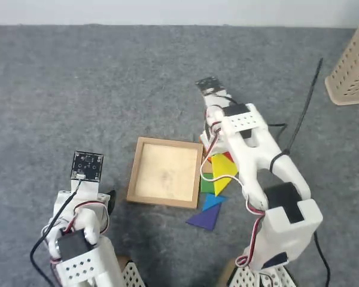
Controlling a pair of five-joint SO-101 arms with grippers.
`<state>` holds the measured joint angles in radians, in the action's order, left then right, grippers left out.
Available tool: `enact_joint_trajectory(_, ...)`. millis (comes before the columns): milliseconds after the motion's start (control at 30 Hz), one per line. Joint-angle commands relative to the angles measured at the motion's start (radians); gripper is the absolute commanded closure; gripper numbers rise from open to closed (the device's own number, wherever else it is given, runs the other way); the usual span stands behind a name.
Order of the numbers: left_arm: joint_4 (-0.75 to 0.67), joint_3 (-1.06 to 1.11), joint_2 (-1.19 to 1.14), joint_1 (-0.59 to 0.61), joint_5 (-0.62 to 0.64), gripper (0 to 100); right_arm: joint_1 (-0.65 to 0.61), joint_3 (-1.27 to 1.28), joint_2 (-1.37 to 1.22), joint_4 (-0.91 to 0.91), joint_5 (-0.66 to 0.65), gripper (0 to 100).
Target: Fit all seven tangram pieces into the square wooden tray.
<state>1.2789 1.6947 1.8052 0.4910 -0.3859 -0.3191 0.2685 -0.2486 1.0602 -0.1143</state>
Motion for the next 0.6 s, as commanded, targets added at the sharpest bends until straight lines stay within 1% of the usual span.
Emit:
enact_joint_trajectory(0, 0.005, -0.008, 0.015, 0.003, -0.009, 72, 0.015, -0.043, -0.030, 0.021, 0.021, 73.1)
enact_joint_trajectory(133, 0.005, -0.008, 0.015, 0.003, -0.009, 72, -0.002, -0.092, -0.064, 0.050, 0.021, 71.6)
enact_joint_trajectory(267, 0.005, -0.008, 0.015, 0.003, -0.009, 72, 0.022, -0.129, -0.147, 0.051, 0.023, 71.6)
enact_joint_trajectory(367, 0.005, -0.008, 0.015, 0.003, -0.009, 72, 0.035, -0.193, -0.183, 0.087, 0.048, 71.4)
enact_joint_trajectory(500, 0.005, -0.008, 0.015, 0.003, -0.009, 72, 0.016, -0.249, -0.168, 0.122, 0.054, 71.4)
enact_joint_trajectory(567, 0.005, -0.008, 0.015, 0.003, -0.009, 72, -0.005, -0.270, -0.154, 0.128, 0.078, 71.4)
